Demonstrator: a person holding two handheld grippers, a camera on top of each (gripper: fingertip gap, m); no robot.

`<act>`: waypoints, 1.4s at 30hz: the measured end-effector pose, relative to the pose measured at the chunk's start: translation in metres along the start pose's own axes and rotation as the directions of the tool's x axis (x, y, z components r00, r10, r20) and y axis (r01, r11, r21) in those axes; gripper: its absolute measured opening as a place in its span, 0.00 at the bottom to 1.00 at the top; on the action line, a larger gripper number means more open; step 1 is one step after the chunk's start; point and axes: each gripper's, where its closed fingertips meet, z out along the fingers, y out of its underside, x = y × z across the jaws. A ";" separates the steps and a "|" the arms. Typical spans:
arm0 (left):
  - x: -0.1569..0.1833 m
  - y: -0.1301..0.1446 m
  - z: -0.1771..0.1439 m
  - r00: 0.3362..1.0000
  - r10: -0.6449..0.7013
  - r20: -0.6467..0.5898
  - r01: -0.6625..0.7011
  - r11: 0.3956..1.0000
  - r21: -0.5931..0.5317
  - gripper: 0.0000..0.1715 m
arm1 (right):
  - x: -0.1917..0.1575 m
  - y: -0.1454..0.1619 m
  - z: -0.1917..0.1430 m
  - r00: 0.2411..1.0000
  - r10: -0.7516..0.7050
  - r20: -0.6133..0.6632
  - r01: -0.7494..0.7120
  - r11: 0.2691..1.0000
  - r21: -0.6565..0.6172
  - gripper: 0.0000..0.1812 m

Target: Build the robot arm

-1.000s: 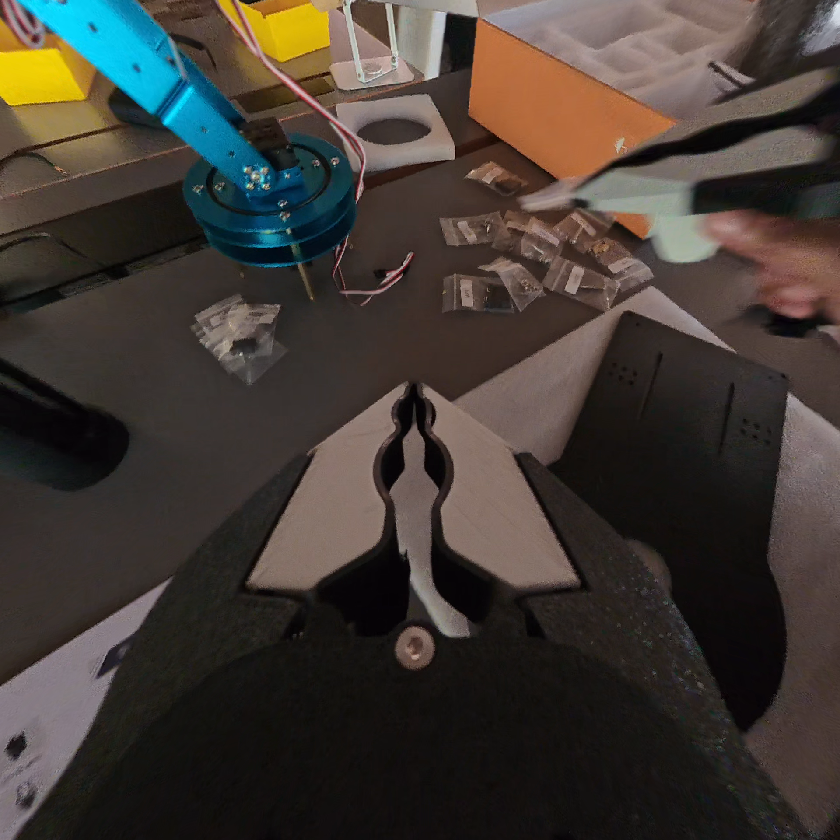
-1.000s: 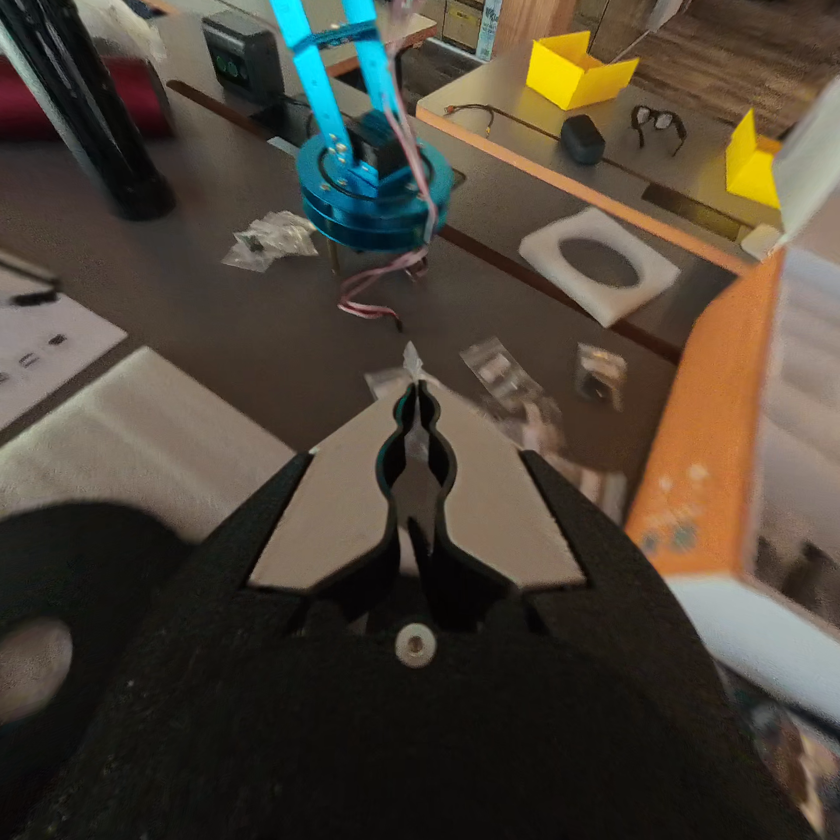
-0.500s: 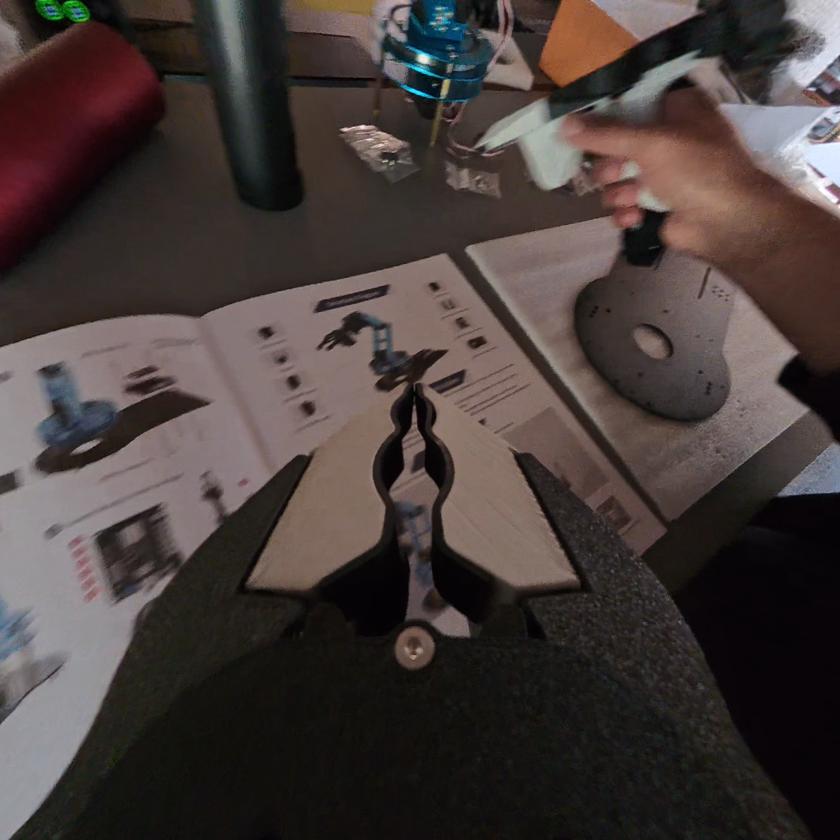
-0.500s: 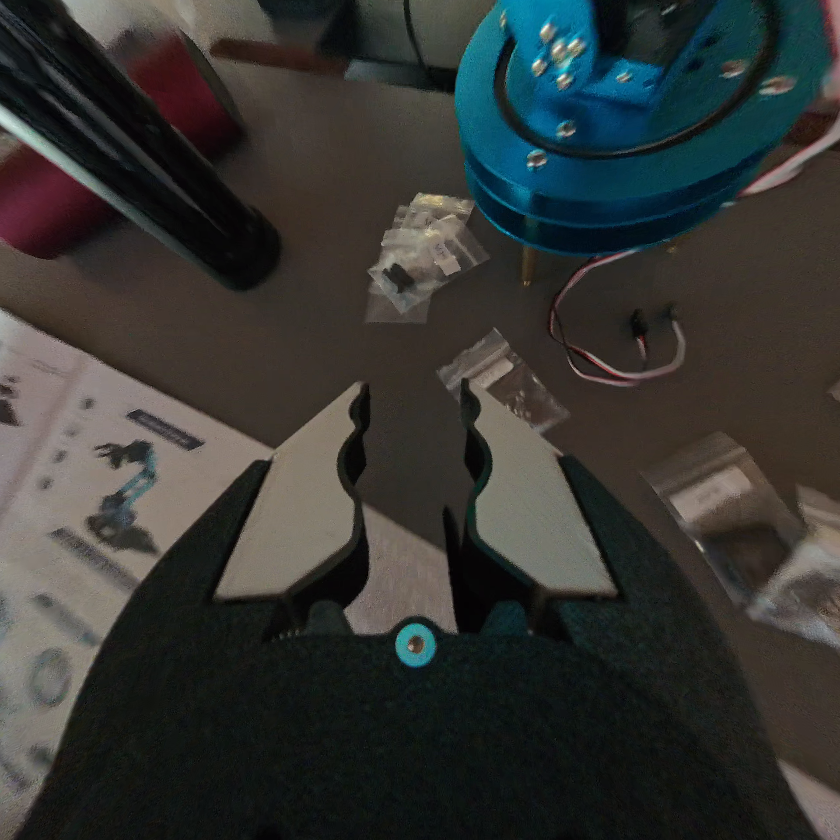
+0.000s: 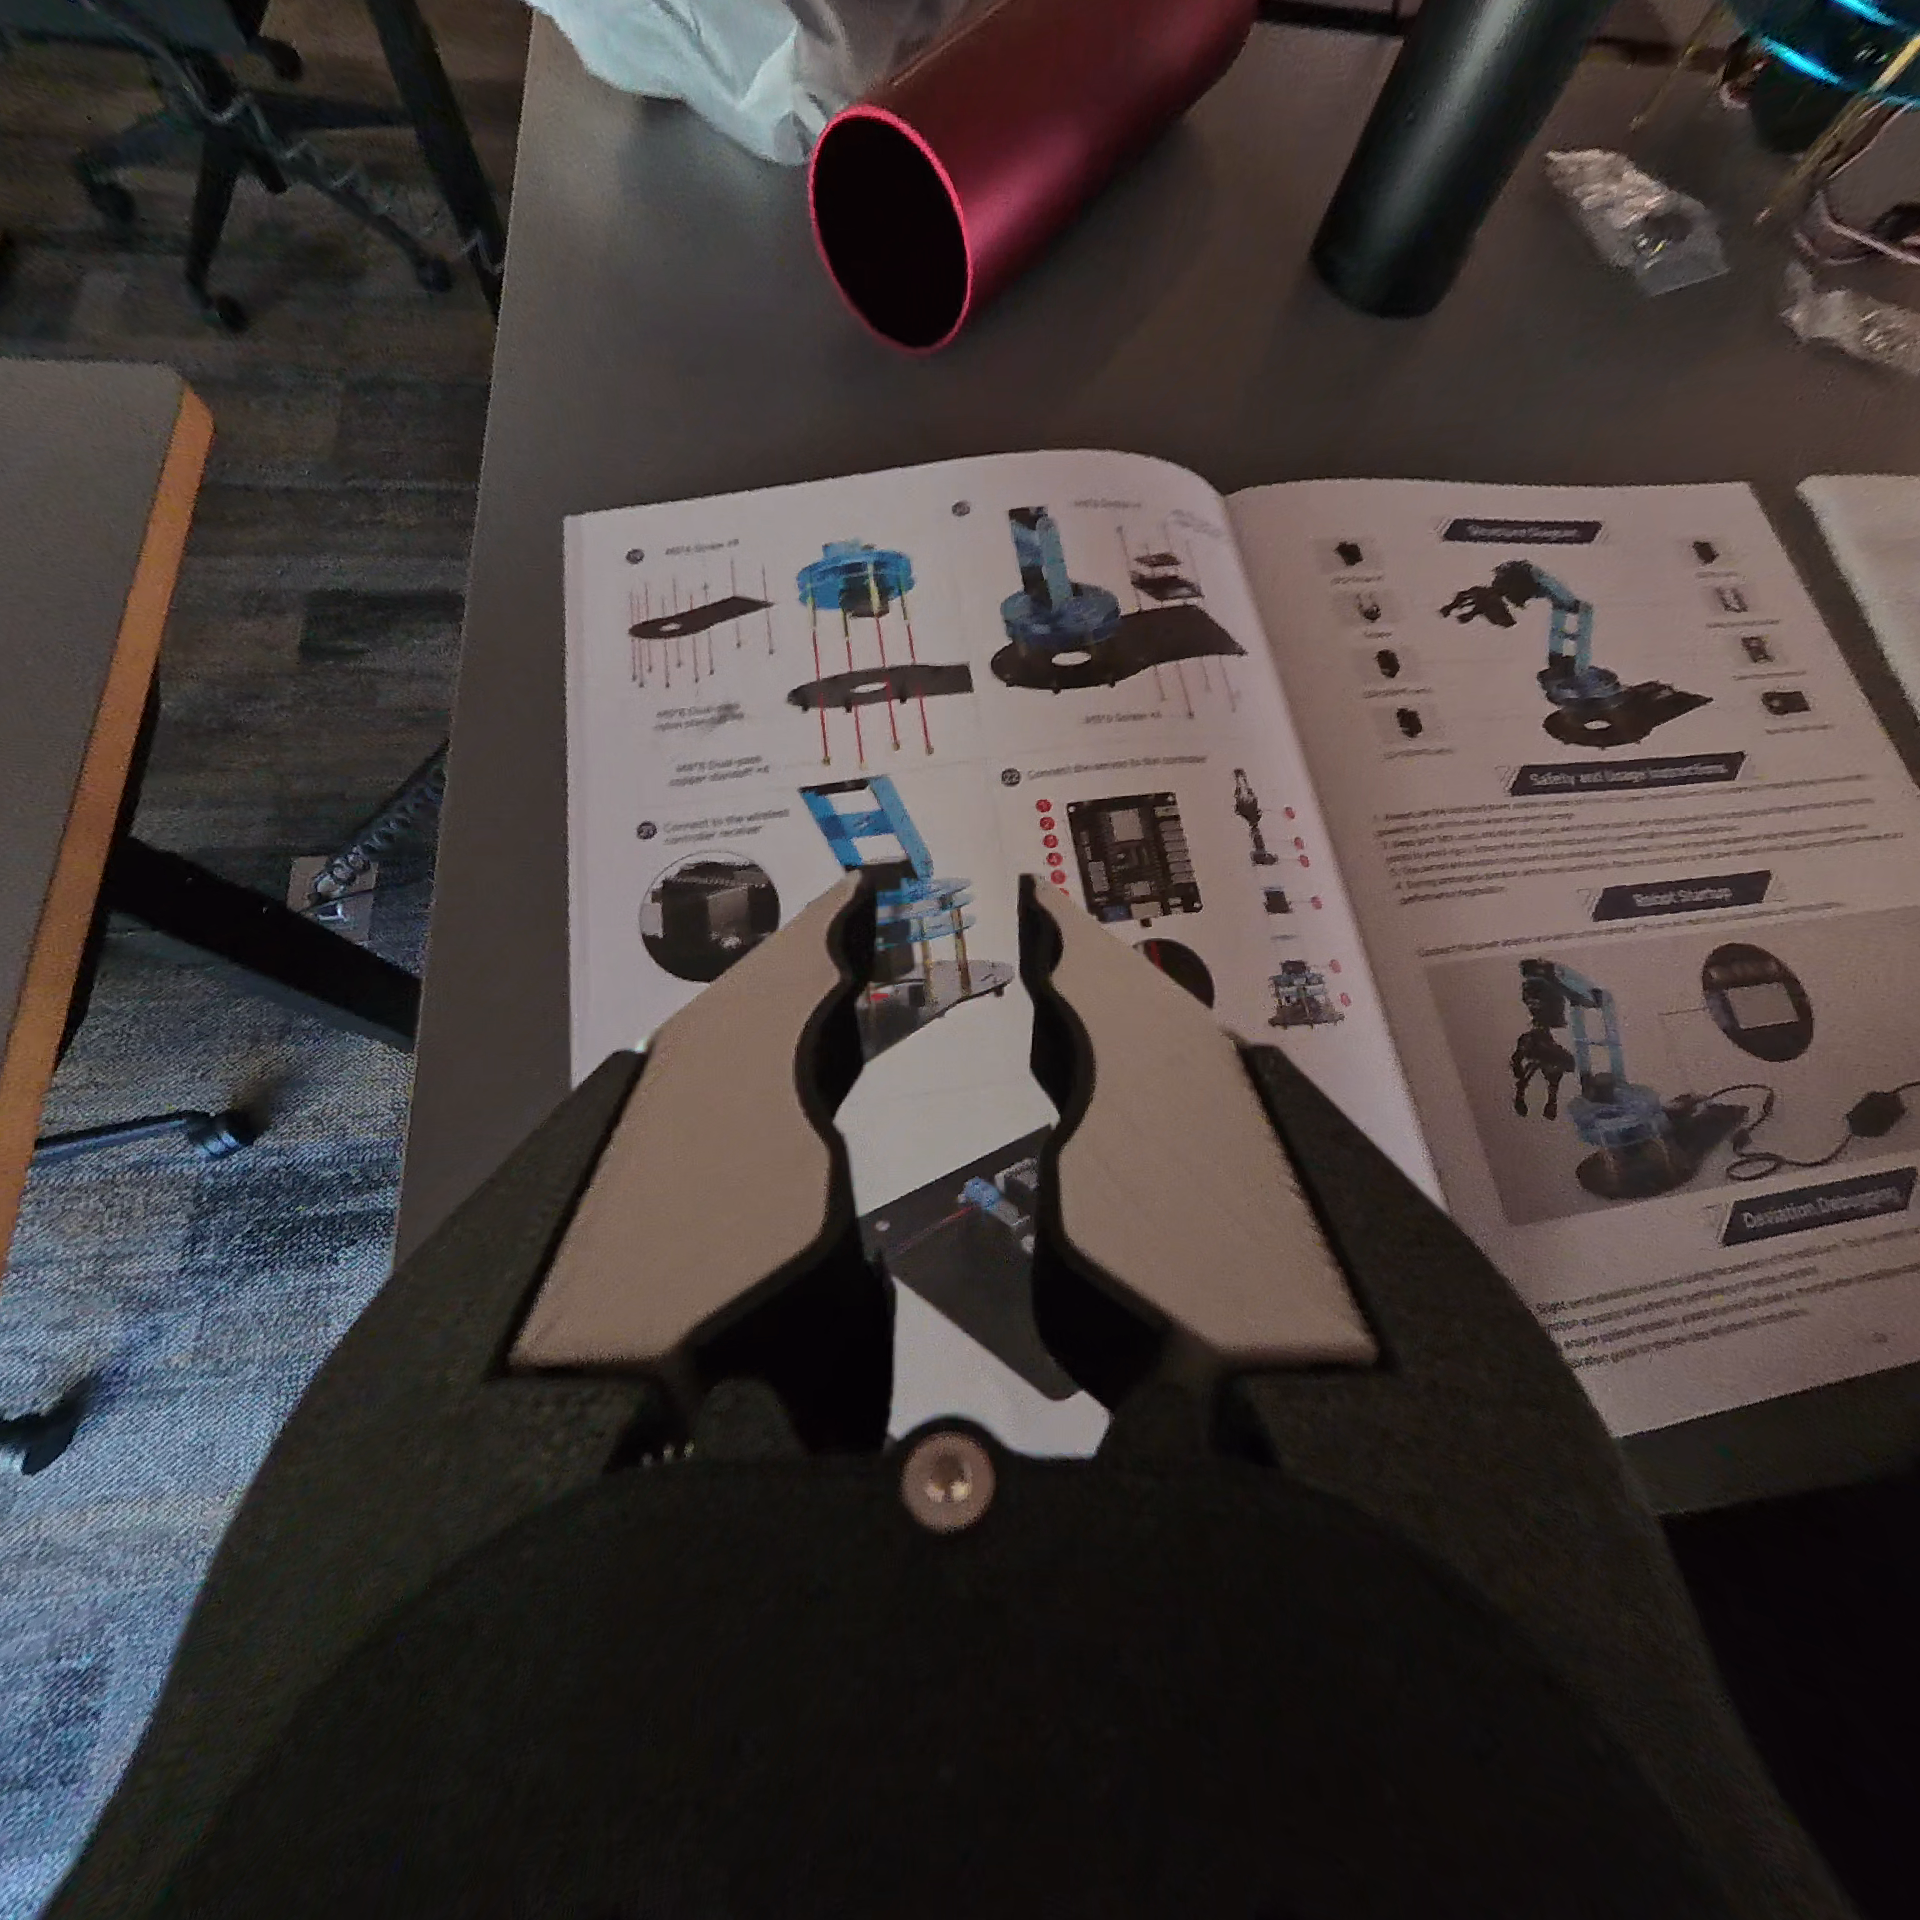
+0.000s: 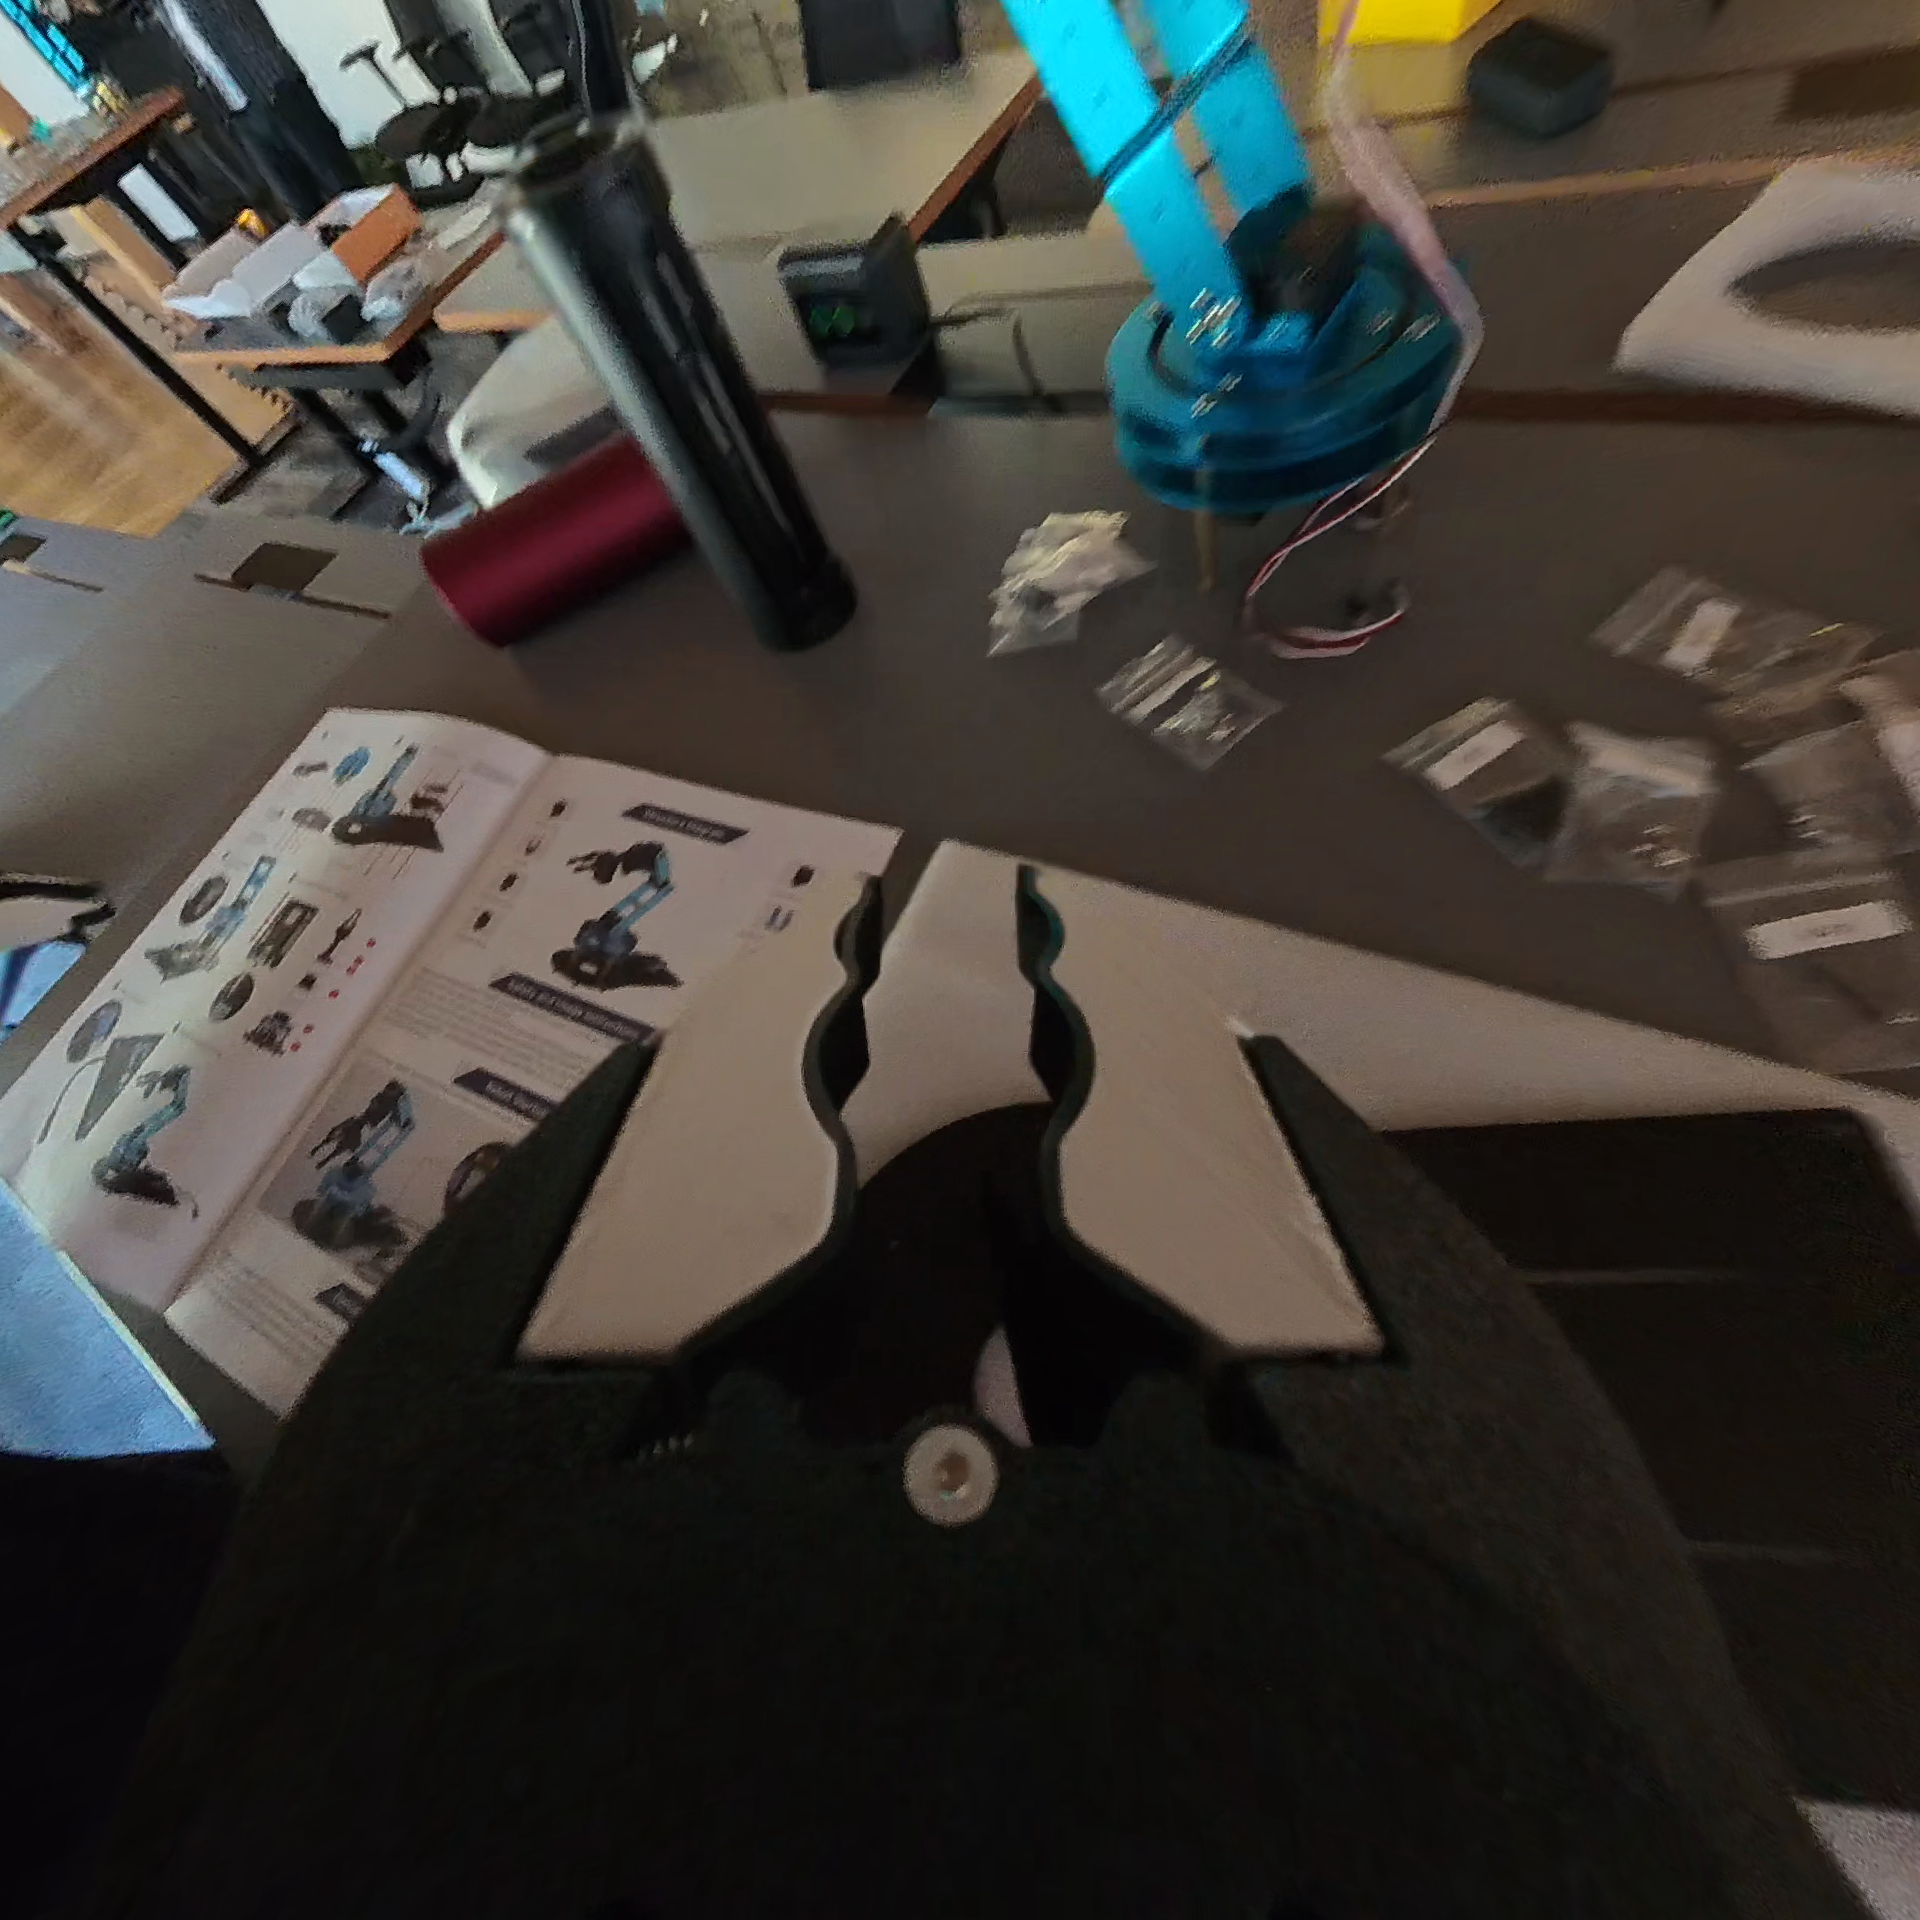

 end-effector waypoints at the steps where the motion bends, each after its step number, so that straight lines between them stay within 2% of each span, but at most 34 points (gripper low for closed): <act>1: -0.002 0.002 0.000 1.000 -0.004 0.002 0.004 1.000 -0.009 0.16 | -0.007 0.008 0.006 1.000 0.003 0.017 -0.002 1.000 -0.026 0.13; 6: -0.013 0.010 -0.001 0.999 -0.040 0.036 0.042 0.997 -0.057 0.17 | -0.040 0.021 0.030 0.996 -0.016 0.093 0.025 0.996 -0.088 0.12; 10: -0.030 0.017 -0.001 0.996 -0.067 0.060 0.073 0.993 -0.094 0.17 | -0.052 0.024 0.036 0.992 -0.075 0.106 0.089 0.988 -0.126 0.12; 15: -0.045 0.010 0.001 0.996 -0.074 0.040 0.076 0.995 -0.061 0.17 | -0.056 0.029 0.045 0.993 -0.071 0.094 0.087 0.980 -0.179 0.12; 20: -0.045 0.011 0.005 0.996 -0.090 -0.002 0.090 0.995 -0.052 0.17 | -0.037 0.034 0.055 0.996 -0.092 0.017 0.093 0.967 -0.237 0.14; 22: -0.044 0.010 0.006 0.996 -0.089 -0.009 0.089 0.995 -0.051 0.16 | -0.022 0.030 0.063 0.994 -0.112 0.001 0.109 0.968 -0.224 0.15; 27: -0.039 0.006 0.005 0.996 -0.080 -0.037 0.078 0.996 -0.042 0.16 | 0.045 0.021 0.115 0.979 -0.203 -0.027 0.186 0.936 -0.299 0.20; 29: -0.038 0.004 0.003 0.997 -0.058 -0.041 0.057 0.998 -0.042 0.16 | 0.067 0.020 0.137 0.967 -0.253 -0.037 0.222 0.902 -0.371 0.22; 31: -0.036 0.000 0.001 0.998 -0.041 -0.041 0.040 0.999 -0.035 0.16 | 0.082 0.018 0.154 0.954 -0.297 -0.040 0.257 0.879 -0.401 0.22; 34: -0.034 -0.004 0.000 0.999 -0.031 -0.042 0.029 0.999 -0.027 0.15 | 0.091 0.022 0.173 0.960 -0.280 -0.014 0.245 0.863 -0.442 0.22; 35: -0.032 -0.005 0.000 0.999 -0.031 -0.042 0.030 0.999 -0.028 0.15 | 0.092 0.023 0.176 0.962 -0.274 -0.011 0.241 0.862 -0.446 0.22; 37: -0.027 -0.007 0.001 0.998 -0.036 -0.049 0.035 0.999 -0.027 0.15 | 0.094 0.023 0.175 0.959 -0.282 -0.013 0.247 0.862 -0.443 0.14; 38: -0.024 -0.007 0.002 0.998 -0.039 -0.054 0.037 0.999 -0.027 0.16 | 0.093 0.025 0.171 0.961 -0.276 -0.007 0.243 0.858 -0.452 0.06; 42: -0.011 -0.009 0.009 0.996 -0.032 -0.081 0.029 0.999 -0.038 0.16 | 0.113 0.027 0.135 0.940 -0.329 -0.088 0.250 0.843 -0.477 0.02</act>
